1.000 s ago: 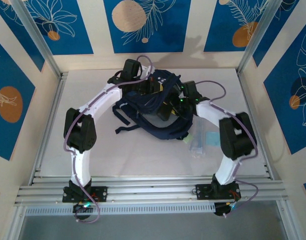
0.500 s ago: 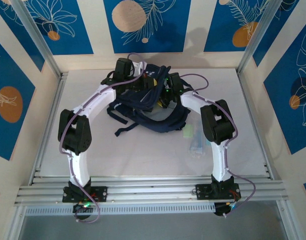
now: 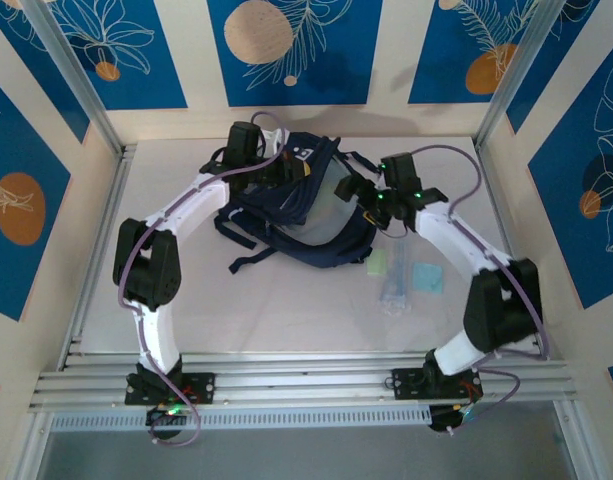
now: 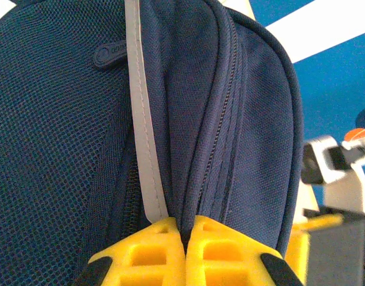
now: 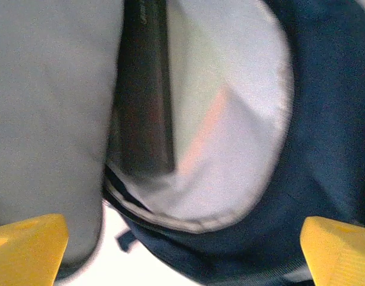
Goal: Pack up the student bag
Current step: Place the pencil case in the student bag, then pick up the loose stationery from the middle-right of the table.
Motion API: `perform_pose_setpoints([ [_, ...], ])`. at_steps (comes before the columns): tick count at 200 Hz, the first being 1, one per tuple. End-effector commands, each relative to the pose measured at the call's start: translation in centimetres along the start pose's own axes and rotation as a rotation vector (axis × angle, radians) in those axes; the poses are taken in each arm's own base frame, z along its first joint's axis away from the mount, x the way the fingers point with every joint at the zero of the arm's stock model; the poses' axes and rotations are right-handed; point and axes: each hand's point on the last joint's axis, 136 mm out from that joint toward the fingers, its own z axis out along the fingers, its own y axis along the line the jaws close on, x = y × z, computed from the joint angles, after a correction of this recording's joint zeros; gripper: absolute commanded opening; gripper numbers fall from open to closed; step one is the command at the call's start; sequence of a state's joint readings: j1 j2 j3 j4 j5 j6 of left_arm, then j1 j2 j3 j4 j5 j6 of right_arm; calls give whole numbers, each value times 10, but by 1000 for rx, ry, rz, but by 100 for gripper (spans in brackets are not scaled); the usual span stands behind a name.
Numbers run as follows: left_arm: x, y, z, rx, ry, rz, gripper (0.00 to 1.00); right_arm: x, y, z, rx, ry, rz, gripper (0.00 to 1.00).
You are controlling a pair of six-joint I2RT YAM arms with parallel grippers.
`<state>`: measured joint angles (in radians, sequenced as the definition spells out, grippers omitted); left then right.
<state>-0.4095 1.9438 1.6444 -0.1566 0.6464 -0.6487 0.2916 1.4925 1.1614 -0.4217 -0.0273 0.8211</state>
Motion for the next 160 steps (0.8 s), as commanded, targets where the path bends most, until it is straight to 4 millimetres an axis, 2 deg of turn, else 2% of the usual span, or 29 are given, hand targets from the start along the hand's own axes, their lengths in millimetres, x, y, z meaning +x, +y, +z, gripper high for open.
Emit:
perform_pose_setpoints([
  [1,-22,-36,-25,78,-73,91,0,36,-83,-18,276,78,-35,100],
  [14,-22,-36,-25,81,-69,90,0,46,-112,-28,341,93,-8,100],
  [30,-22,-37,-25,83,-70,90,0,60,-137,-33,403,117,6,100],
  [58,-22,-40,-26,94,-69,95,0,84,-164,-31,468,163,39,100],
  [81,-22,-41,-26,98,-70,95,0,103,-180,-24,501,208,78,100],
  [109,-22,-42,-26,108,-69,89,0,114,-201,-20,599,223,81,100],
  [143,-21,-43,-25,115,-67,87,0,122,-211,-13,665,264,55,100],
  [151,-22,-43,-26,115,-69,88,0,123,-210,-12,669,272,46,95],
  [160,-22,-43,-26,115,-69,88,0,123,-209,-11,678,275,32,95],
])
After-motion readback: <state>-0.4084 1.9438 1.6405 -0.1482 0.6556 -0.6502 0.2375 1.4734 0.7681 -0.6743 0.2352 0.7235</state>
